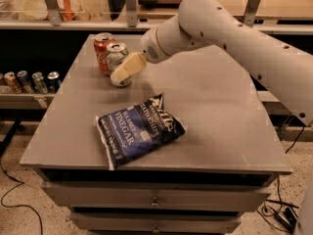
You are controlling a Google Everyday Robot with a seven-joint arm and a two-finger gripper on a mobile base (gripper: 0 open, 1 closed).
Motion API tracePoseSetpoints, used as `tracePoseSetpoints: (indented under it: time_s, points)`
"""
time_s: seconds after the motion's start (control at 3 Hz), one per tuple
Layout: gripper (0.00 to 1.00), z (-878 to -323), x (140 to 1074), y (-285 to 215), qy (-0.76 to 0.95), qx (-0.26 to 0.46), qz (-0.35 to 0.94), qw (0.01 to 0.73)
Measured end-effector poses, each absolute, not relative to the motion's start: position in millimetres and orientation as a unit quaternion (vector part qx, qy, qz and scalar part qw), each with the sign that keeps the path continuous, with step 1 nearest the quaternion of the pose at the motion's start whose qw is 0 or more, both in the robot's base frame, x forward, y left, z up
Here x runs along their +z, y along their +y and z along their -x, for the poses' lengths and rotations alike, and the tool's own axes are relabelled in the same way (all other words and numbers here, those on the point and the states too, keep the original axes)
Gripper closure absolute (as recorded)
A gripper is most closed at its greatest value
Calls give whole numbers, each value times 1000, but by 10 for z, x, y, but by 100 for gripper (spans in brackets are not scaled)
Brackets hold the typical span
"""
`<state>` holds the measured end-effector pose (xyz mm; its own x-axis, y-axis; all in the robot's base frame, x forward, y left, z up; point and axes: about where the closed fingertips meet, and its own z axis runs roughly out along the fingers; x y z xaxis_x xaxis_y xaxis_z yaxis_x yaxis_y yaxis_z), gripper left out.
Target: Move 7up can near coke can
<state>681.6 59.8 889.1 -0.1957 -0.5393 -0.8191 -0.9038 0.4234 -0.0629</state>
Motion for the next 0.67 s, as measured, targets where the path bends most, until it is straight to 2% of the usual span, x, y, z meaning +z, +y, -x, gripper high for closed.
tracePoseSetpoints:
  time_s: [0.67]
  points:
    - [0, -6941, 9107, 118, 736, 189, 500, 415]
